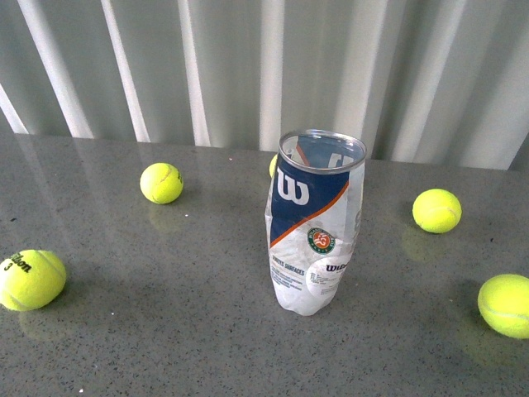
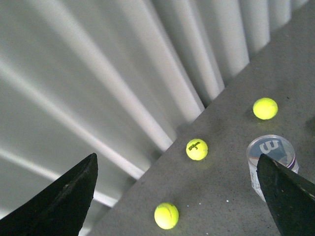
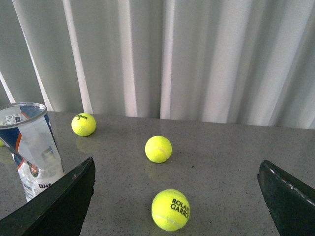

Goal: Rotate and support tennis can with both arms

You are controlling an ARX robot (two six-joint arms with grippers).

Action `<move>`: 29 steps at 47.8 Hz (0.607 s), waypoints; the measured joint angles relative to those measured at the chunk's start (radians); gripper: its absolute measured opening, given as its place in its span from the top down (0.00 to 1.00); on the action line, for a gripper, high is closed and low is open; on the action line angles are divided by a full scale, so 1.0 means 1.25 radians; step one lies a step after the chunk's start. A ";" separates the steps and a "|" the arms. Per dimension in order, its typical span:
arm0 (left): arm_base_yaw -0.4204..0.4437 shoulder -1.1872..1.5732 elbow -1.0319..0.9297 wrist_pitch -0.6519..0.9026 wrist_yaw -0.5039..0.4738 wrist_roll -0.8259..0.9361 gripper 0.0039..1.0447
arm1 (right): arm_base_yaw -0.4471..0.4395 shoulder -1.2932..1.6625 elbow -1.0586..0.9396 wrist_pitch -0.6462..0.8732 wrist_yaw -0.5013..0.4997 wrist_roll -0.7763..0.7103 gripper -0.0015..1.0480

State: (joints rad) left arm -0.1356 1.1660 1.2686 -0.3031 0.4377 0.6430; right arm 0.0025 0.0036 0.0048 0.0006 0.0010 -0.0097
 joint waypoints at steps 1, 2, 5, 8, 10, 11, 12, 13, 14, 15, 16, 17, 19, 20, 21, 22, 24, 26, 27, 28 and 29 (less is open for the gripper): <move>0.016 -0.016 -0.023 0.011 0.001 -0.025 0.06 | 0.000 0.000 0.000 0.000 0.000 0.000 0.07; 0.039 -0.040 -0.056 0.027 0.001 -0.056 0.06 | 0.000 0.000 0.000 0.000 0.000 0.000 0.07; 0.089 -0.098 -0.159 0.128 -0.096 -0.180 0.11 | 0.000 0.000 0.000 0.000 0.000 0.000 0.07; 0.105 -0.164 -0.304 0.299 -0.290 -0.338 0.25 | 0.000 0.000 0.000 0.000 0.000 0.000 0.07; 0.108 -0.206 -0.395 0.367 -0.338 -0.405 0.34 | 0.000 0.000 0.000 0.000 0.001 0.000 0.07; 0.109 -0.229 -0.445 0.405 -0.349 -0.432 0.39 | 0.000 0.000 0.000 0.000 0.001 0.000 0.07; 0.109 -0.243 -0.475 0.421 -0.350 -0.449 0.42 | 0.000 0.000 0.000 0.000 0.000 0.000 0.07; 0.109 -0.261 -0.516 0.439 -0.351 -0.461 0.48 | 0.000 0.000 0.000 0.000 0.000 0.000 0.07; 0.108 -0.276 -0.549 0.451 -0.350 -0.475 0.53 | 0.000 0.000 0.000 0.000 -0.001 0.000 0.07; 0.108 -0.284 -0.569 0.459 -0.350 -0.480 0.56 | 0.000 0.000 0.000 0.000 -0.001 0.000 0.07; 0.108 -0.291 -0.588 0.467 -0.350 -0.486 0.59 | 0.000 0.000 0.000 0.000 -0.001 0.000 0.07; 0.108 -0.297 -0.605 0.474 -0.350 -0.490 0.63 | 0.000 0.000 0.000 0.000 -0.001 0.000 0.07; 0.108 -0.305 -0.630 0.483 -0.350 -0.495 0.68 | 0.000 0.000 0.000 0.000 -0.001 0.000 0.07; 0.108 -0.311 -0.646 0.489 -0.350 -0.497 0.72 | 0.000 0.000 0.000 0.000 0.000 0.000 0.07; 0.108 -0.318 -0.661 0.495 -0.350 -0.499 0.75 | 0.000 0.000 0.000 0.000 0.000 0.000 0.07; 0.108 -0.326 -0.674 0.500 -0.350 -0.500 0.79 | 0.000 0.000 0.000 0.000 0.000 0.000 0.07; 0.108 -0.338 -0.695 0.508 -0.350 -0.501 0.84 | 0.000 0.000 0.000 0.000 0.000 0.000 0.07; 0.108 -0.356 -0.718 0.517 -0.350 -0.503 0.91 | 0.000 0.000 0.000 0.000 0.000 0.000 0.07; 0.108 -0.364 -0.729 0.521 -0.350 -0.504 0.94 | 0.000 0.000 0.000 0.000 0.000 0.000 0.07; 0.108 -0.368 -0.734 0.523 -0.350 -0.504 0.96 | 0.000 0.000 0.000 0.000 0.000 0.000 0.07; 0.108 -0.377 -0.744 0.527 -0.350 -0.508 0.97 | 0.000 0.000 0.000 0.000 0.000 0.000 0.07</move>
State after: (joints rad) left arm -0.0002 0.6952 0.3386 0.3553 0.0002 0.0086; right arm 0.0025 0.0036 0.0048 0.0006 0.0010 -0.0097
